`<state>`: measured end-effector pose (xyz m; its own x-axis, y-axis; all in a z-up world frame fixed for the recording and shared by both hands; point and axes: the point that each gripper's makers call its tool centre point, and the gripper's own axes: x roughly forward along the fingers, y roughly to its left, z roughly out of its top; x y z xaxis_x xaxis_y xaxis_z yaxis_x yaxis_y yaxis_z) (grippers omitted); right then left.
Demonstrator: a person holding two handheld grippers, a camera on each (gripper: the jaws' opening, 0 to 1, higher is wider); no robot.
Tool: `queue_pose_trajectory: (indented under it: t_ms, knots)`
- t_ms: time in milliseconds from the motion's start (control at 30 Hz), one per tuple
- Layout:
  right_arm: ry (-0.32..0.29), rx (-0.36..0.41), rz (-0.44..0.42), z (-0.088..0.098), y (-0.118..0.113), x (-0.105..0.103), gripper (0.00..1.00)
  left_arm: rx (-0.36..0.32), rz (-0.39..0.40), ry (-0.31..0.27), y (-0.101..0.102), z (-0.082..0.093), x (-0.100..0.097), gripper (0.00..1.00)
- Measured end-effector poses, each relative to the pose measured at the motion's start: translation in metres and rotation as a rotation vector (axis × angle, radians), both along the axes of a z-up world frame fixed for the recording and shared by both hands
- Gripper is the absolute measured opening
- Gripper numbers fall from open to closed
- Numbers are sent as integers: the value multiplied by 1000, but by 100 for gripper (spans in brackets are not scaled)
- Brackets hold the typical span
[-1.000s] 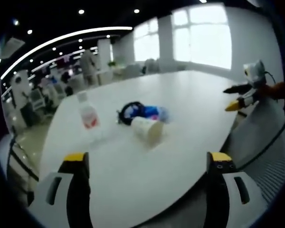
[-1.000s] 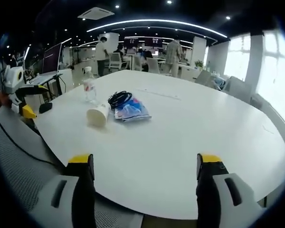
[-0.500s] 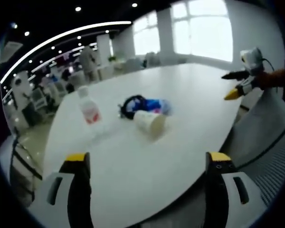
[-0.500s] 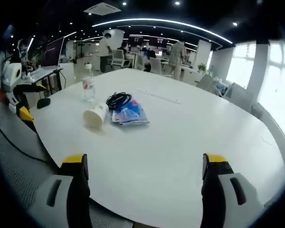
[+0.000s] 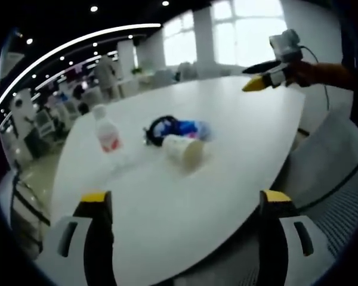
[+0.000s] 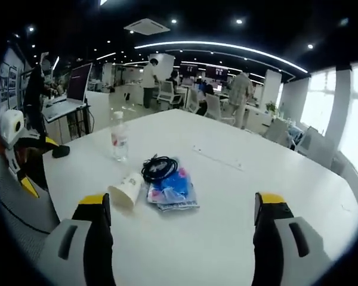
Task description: Arrange the tabletop items into an orderly group along one side of the table until the central work area is clear of visible clutter.
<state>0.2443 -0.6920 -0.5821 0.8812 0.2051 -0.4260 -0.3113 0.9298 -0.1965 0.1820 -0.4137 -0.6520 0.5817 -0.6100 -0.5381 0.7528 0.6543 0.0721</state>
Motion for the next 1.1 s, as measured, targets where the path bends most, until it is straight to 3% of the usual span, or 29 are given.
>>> queue_pose_trajectory:
  t_ms: [800, 1100]
  knots:
    - [-27, -80, 88, -3, 13, 74, 98, -47, 33, -20, 0, 9, 2, 100]
    - [9, -43, 93, -21, 19, 90, 93, -80, 42, -34, -1, 16, 2, 100]
